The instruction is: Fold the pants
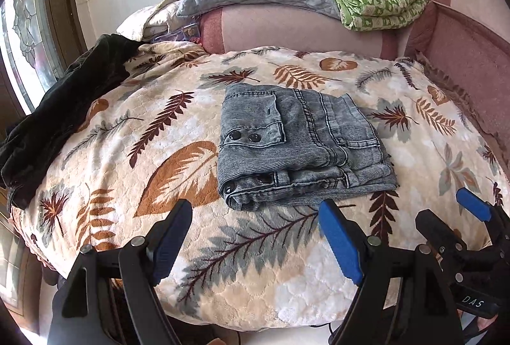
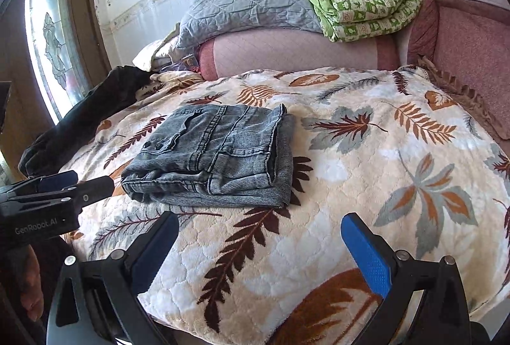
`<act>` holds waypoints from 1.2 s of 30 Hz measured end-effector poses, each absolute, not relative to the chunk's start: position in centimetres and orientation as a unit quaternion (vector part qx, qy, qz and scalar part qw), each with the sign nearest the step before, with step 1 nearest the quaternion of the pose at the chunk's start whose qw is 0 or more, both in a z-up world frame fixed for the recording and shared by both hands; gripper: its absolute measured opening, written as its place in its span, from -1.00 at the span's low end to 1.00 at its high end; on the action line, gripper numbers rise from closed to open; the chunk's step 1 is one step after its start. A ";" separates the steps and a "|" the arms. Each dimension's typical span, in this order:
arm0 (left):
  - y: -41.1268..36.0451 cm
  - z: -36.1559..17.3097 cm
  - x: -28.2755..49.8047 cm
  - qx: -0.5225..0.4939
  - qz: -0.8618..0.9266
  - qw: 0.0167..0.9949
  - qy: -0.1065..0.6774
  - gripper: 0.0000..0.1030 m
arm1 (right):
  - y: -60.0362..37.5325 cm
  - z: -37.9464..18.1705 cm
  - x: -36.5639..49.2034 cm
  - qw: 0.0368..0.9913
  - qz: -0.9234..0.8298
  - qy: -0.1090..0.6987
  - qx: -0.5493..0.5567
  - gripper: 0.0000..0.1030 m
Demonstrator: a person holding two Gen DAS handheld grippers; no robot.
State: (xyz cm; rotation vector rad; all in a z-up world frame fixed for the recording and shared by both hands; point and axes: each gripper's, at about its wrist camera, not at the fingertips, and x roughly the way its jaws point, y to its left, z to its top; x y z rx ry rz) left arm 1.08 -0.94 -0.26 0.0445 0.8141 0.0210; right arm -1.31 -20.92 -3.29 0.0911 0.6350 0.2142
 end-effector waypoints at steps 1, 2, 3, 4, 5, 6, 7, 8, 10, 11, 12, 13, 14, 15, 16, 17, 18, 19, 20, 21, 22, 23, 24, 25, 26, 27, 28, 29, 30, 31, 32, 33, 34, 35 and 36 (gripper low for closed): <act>-1.0 -0.1 1.0 0.022 0.009 0.919 0.395 0.60 | -21.0 -3.2 -1.4 0.944 0.106 0.309 0.047 1.00; -1.1 0.0 1.0 0.022 0.009 0.919 0.394 0.60 | -21.1 -3.2 -1.5 0.944 0.106 0.307 0.048 1.00; -1.1 0.0 0.9 0.022 0.010 0.919 0.393 0.60 | -21.2 -3.1 -1.5 0.945 0.105 0.305 0.047 1.00; -1.2 0.1 0.9 0.021 0.011 0.919 0.392 0.60 | -21.1 -3.1 -1.6 0.946 0.105 0.303 0.046 1.00; -1.2 0.1 0.8 0.020 0.009 0.919 0.393 0.60 | -21.1 -3.0 -1.6 0.946 0.105 0.303 0.045 1.00; -1.3 0.2 0.8 0.019 0.006 0.920 0.392 0.60 | -21.1 -3.0 -1.6 0.946 0.105 0.303 0.045 1.00; -1.3 0.2 0.7 0.018 0.004 0.920 0.391 0.60 | -21.1 -2.9 -1.7 0.947 0.104 0.301 0.044 1.00; -1.3 0.2 0.6 0.019 0.004 0.921 0.390 0.60 | -21.1 -2.8 -1.7 0.948 0.104 0.298 0.042 1.00; -1.3 0.3 0.6 0.021 0.005 0.921 0.388 0.60 | -20.9 -2.5 -1.8 0.949 0.105 0.294 0.040 1.00; -1.2 0.4 0.5 0.020 0.003 0.922 0.387 0.60 | -20.8 -2.3 -1.8 0.950 0.107 0.293 0.036 1.00; -1.0 0.5 0.5 0.017 0.000 0.923 0.383 0.60 | -20.7 -2.0 -1.7 0.950 0.106 0.292 0.031 1.00; -0.8 0.6 0.4 0.014 -0.001 0.925 0.381 0.60 | -20.5 -1.6 -1.7 0.950 0.108 0.292 0.028 1.00; -0.5 0.7 0.4 0.011 0.001 0.925 0.379 0.60 | -20.4 -1.3 -1.7 0.950 0.112 0.291 0.026 1.00; -0.3 0.8 0.4 0.009 0.004 0.926 0.378 0.61 | -20.2 -0.9 -1.6 0.950 0.115 0.291 0.023 1.00; -0.1 0.9 0.5 0.007 0.008 0.926 0.377 0.62 | -20.0 -0.7 -1.6 0.949 0.116 0.291 0.016 1.00; 0.2 0.9 0.5 0.004 0.011 0.926 0.376 0.63 | -19.7 -0.5 -1.5 0.948 0.116 0.295 0.006 1.00; 0.4 0.9 0.6 0.001 0.012 0.927 0.376 0.64 | -19.4 -0.4 -1.2 0.946 0.116 0.303 -0.002 1.00; 0.7 0.9 0.7 -0.003 0.013 0.927 0.376 0.64 | -19.2 -0.3 -1.1 0.945 0.116 0.307 -0.005 1.00; 0.9 0.9 0.7 -0.007 0.014 0.926 0.376 0.64 | -19.0 -0.2 -1.0 0.944 0.115 0.308 -0.006 1.00; 1.2 0.9 0.8 -0.010 0.015 0.926 0.376 0.64 | -18.9 -0.1 -1.0 0.944 0.114 0.308 -0.008 1.00; 1.4 0.9 0.8 -0.012 0.015 0.926 0.377 0.64 | -18.7 -0.1 -1.0 0.944 0.114 0.310 -0.010 1.00; 1.6 0.9 0.9 -0.015 0.014 0.926 0.378 0.64 | -18.5 0.0 -1.0 0.943 0.113 0.313 -0.012 1.00; 1.8 0.9 0.9 -0.017 0.015 0.926 0.377 0.64 | -18.3 -0.1 -1.0 0.942 0.115 0.314 -0.013 1.00; 2.0 0.9 0.9 -0.019 0.016 0.926 0.377 0.64 | -18.1 -0.1 -1.0 0.942 0.117 0.315 -0.017 1.00; 2.2 0.9 0.9 -0.021 0.015 0.926 0.376 0.64 | -17.9 0.0 -1.1 0.941 0.118 0.316 -0.022 1.00; 2.3 1.0 1.0 -0.023 0.014 0.926 0.376 0.64 | -17.7 0.1 -1.1 0.941 0.119 0.316 -0.026 1.00; 2.5 1.0 1.1 -0.025 0.013 0.926 0.376 0.64 | -17.5 0.2 -1.2 0.941 0.120 0.314 -0.030 1.00; 2.6 1.1 1.2 -0.027 0.011 0.926 0.377 0.65 | -17.4 0.3 -1.2 0.941 0.120 0.313 -0.033 1.00; 2.6 1.1 1.3 -0.030 0.007 0.925 0.378 0.68 | -17.3 0.4 -1.2 0.942 0.120 0.313 -0.035 1.00; 2.7 1.2 1.4 -0.032 0.004 0.925 0.379 0.72 | -17.2 0.5 -1.2 0.941 0.120 0.313 -0.036 1.00; 2.7 1.2 1.5 -0.032 0.003 0.925 0.379 0.79 | -17.2 0.6 -1.2 0.941 0.121 0.313 -0.037 1.00; 2.6 1.3 1.6 -0.030 0.003 0.925 0.378 0.81 | -17.2 0.7 -1.2 0.941 0.120 0.313 -0.039 1.00; 2.4 1.4 1.7 -0.027 0.000 0.926 0.376 0.81 | -17.2 0.7 -1.1 0.941 0.118 0.314 -0.041 1.00; 2.2 1.5 1.8 -0.024 -0.004 0.926 0.376 0.81 | -17.3 0.7 -1.1 0.941 0.118 0.315 -0.041 1.00; 2.1 1.5 2.0 -0.023 -0.011 0.925 0.378 0.81 | -17.4 0.7 -1.0 0.941 0.116 0.316 -0.041 1.00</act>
